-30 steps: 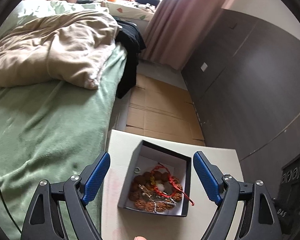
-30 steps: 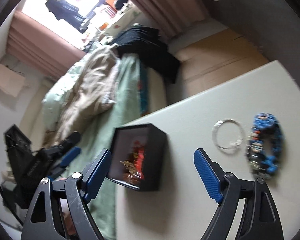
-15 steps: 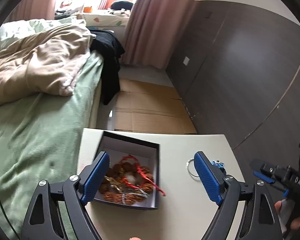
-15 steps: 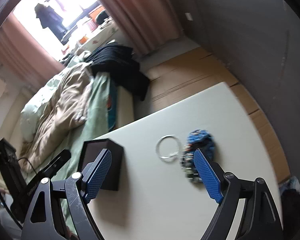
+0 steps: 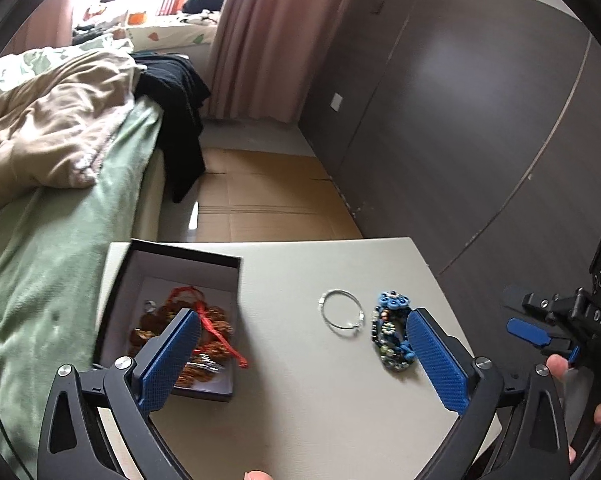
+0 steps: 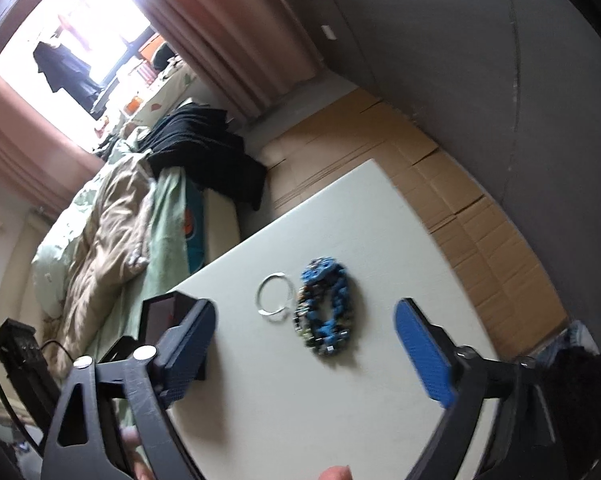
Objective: Organize jewelry
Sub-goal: 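Move the left tool to the silver hoop and close on it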
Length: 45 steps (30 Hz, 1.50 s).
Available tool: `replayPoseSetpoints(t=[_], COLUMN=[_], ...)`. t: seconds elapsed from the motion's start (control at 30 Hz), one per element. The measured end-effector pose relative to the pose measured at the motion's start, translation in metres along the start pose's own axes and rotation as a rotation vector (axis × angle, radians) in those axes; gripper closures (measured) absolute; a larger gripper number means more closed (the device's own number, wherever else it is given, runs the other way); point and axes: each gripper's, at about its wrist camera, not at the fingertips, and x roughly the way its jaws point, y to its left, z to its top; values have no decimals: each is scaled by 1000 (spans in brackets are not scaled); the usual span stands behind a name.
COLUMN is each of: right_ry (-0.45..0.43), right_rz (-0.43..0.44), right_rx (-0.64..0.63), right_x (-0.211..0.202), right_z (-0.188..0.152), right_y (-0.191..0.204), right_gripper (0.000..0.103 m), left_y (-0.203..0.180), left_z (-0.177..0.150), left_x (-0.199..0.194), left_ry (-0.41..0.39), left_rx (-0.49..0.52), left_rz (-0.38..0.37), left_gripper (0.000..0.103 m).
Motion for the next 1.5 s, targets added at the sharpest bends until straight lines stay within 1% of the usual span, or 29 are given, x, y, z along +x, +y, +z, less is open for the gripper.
replayPoseSetpoints(t=[0.03, 0.13, 0.2, 0.27, 0.37, 0.5, 0.63, 0.73, 0.77, 0.8, 0.83, 0.87, 0.93, 0.97, 1.03, 1.07, 1.13, 1.17, 1.2, 1.23, 1.37, 1.5], right_ry=[-7, -65, -78, -57, -9, -7, 9, 22, 22, 23, 24, 26, 29, 33, 43, 48, 54, 55, 58, 61, 88, 81], right_rz=[3, -29, -57, -65, -37, -56, -61, -67, -68, -69, -68, -63, -56, -53, -47, -41, -42, -45, -50, -54, -49, -53], right_rx=[-3, 0, 12, 26, 43, 22, 46, 61, 63, 66, 70, 72, 85, 104, 125, 132, 127, 122, 116, 112, 105, 106], right_x=[-3, -18, -23, -24, -23, -22, -16, -11, -10, -9, -8, -7, -4, -3, -2, 0, 1, 1, 1, 2, 4, 1], right_z=[1, 7, 11, 15, 19, 24, 25, 28, 28, 29, 31, 34, 39, 41, 43, 44, 46, 47, 48, 48, 46, 47], right_y=[-3, -20, -30, -39, -47, -48, -53, -55, -55, -56, -57, -58, -61, -65, -70, -72, -72, -72, -72, -71, -73, -76], right_gripper=[0, 0, 0, 0, 0, 0, 0, 0, 0, 0, 0, 0, 0, 0, 0, 0, 0, 0, 0, 0, 0, 0], left_y=[-3, -12, -16, -20, -30, -38, -46, -54, -55, -57, -58, -58, -61, -62, -65, -66, -66, -66, -67, -68, -77, -84], left_z=[-1, -4, -5, -6, -7, -7, -3, 1, 1, 1, 0, 0, -3, -3, -4, -4, -4, -5, -5, -6, -11, -16], left_x=[1, 9, 15, 20, 29, 43, 54, 68, 71, 75, 79, 82, 90, 95, 101, 106, 113, 117, 121, 125, 134, 141], left_ry=[2, 21, 34, 46, 63, 103, 116, 141, 147, 157, 163, 169, 198, 214, 245, 267, 294, 309, 321, 333, 360, 376], left_rx=[7, 25, 26, 34, 71, 102, 141, 190, 198, 213, 227, 238, 295, 327, 389, 418, 430, 440, 454, 464, 499, 522], left_rz=[0, -6, -12, -8, -1, 1, 4, 24, 26, 30, 39, 48, 71, 82, 96, 95, 90, 94, 97, 93, 92, 97], left_gripper=[1, 1, 1, 1, 1, 1, 1, 1, 3, 9, 18, 23, 37, 39, 50, 50, 50, 52, 57, 59, 59, 67])
